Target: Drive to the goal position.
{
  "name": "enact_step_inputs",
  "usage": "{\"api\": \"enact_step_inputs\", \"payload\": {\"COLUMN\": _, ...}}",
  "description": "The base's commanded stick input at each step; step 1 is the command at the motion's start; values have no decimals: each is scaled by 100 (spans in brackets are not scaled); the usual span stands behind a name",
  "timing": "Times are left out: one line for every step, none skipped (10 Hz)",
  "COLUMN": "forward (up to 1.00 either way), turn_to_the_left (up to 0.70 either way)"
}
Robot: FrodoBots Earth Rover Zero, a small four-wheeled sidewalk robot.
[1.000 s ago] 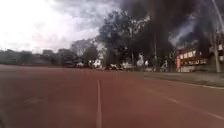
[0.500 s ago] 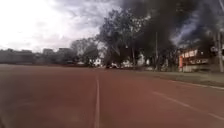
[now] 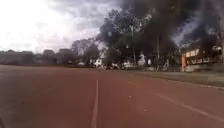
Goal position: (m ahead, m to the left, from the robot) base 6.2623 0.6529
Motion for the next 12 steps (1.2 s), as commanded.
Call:
{"api": "enact_step_inputs", "payload": {"forward": 70, "turn_to_the_left": 33}}
{"api": "enact_step_inputs", "payload": {"forward": 70, "turn_to_the_left": 35}}
{"api": "enact_step_inputs", "payload": {"forward": 70, "turn_to_the_left": 21}}
{"api": "enact_step_inputs", "payload": {"forward": 70, "turn_to_the_left": 0}}
{"api": "enact_step_inputs", "payload": {"forward": 70, "turn_to_the_left": 0}}
{"api": "enact_step_inputs", "payload": {"forward": 70, "turn_to_the_left": 0}}
{"api": "enact_step_inputs", "payload": {"forward": 70, "turn_to_the_left": 0}}
{"api": "enact_step_inputs", "payload": {"forward": 70, "turn_to_the_left": 0}}
{"api": "enact_step_inputs", "payload": {"forward": 70, "turn_to_the_left": 0}}
{"api": "enact_step_inputs", "payload": {"forward": 70, "turn_to_the_left": 0}}
{"api": "enact_step_inputs", "payload": {"forward": 70, "turn_to_the_left": 0}}
{"api": "enact_step_inputs", "payload": {"forward": 70, "turn_to_the_left": 0}}
